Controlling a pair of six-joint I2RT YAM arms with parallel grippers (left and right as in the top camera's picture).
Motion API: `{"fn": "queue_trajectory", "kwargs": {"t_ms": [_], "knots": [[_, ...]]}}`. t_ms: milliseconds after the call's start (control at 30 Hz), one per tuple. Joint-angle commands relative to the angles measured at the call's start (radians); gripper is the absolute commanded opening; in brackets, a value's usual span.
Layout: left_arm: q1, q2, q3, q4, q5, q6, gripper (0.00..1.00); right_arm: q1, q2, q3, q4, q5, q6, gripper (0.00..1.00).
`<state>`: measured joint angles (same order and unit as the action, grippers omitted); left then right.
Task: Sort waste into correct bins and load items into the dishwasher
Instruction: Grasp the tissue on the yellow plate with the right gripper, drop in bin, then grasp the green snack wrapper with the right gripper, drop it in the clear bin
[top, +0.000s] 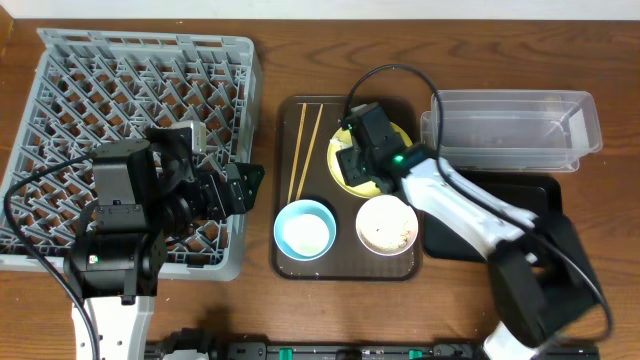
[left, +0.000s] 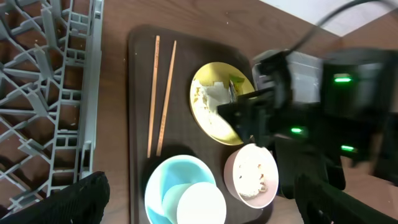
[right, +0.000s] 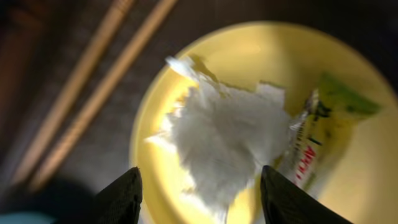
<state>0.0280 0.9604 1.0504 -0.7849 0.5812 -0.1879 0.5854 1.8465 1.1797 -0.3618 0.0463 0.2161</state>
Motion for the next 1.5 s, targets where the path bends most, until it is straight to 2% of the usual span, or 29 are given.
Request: {"fn": "queue_trajectory", "kwargs": {"t_ms": [0, 33, 100, 167, 200, 267, 500, 667, 833, 1000, 1033, 1067, 1133, 1167, 1233, 1467], "knots": [[0.003, -0.001, 0.016, 0.0, 0.017, -0.009, 0.96, 0.004, 0.07, 0.016, 0.025, 0.032, -0.023, 0.59], [0.003, -0.001, 0.016, 0.0, 0.017, -0.009, 0.96, 0.004, 0.09, 0.016, 0.034, 0.032, -0.023, 0.59], [0.003, -0.001, 0.016, 0.0, 0.017, -0.009, 0.96, 0.004, 0.121, 0.016, 0.047, 0.031, -0.022, 0.45], [0.003, -0.001, 0.016, 0.0, 0.017, -0.009, 0.96, 0.003, 0.127, 0.017, 0.044, 0.032, -0.023, 0.13], [0.003, -0.001, 0.016, 0.0, 0.017, -0.009, 0.96, 0.003, 0.119, 0.02, 0.039, 0.032, -0.023, 0.02], [0.003, -0.001, 0.016, 0.0, 0.017, -0.009, 0.96, -0.002, 0.089, 0.04, 0.018, 0.029, -0.018, 0.01], [0.003, -0.001, 0.016, 0.0, 0.017, -0.009, 0.96, -0.082, -0.142, 0.174, -0.128, 0.02, 0.016, 0.01], [0.003, -0.001, 0.016, 0.0, 0.017, -0.009, 0.96, -0.224, -0.291, 0.188, -0.235, 0.025, 0.054, 0.01], [0.003, -0.001, 0.016, 0.0, 0.017, -0.009, 0.96, -0.393, -0.306, 0.18, -0.37, 0.024, 0.082, 0.01], [0.003, -0.001, 0.016, 0.0, 0.017, -0.009, 0.96, -0.476, -0.234, 0.159, -0.395, 0.023, 0.083, 0.01], [0.003, -0.001, 0.016, 0.0, 0.017, -0.009, 0.96, -0.481, -0.216, 0.159, -0.391, 0.017, 0.082, 0.04], [0.003, -0.001, 0.016, 0.0, 0.017, -0.009, 0.96, -0.482, -0.202, 0.159, -0.385, 0.016, 0.07, 0.12], [0.003, -0.001, 0.016, 0.0, 0.017, -0.009, 0.96, -0.481, -0.185, 0.159, -0.361, 0.016, 0.029, 0.44], [0.003, -0.001, 0.016, 0.0, 0.017, -0.009, 0.96, -0.48, -0.186, 0.159, -0.35, 0.015, 0.016, 0.49], [0.003, -0.001, 0.016, 0.0, 0.017, -0.009, 0.96, -0.477, -0.196, 0.166, -0.338, -0.011, 0.013, 0.5], [0.003, -0.001, 0.016, 0.0, 0.017, -0.009, 0.96, -0.39, -0.253, 0.168, -0.331, -0.374, -0.039, 0.5]]}}
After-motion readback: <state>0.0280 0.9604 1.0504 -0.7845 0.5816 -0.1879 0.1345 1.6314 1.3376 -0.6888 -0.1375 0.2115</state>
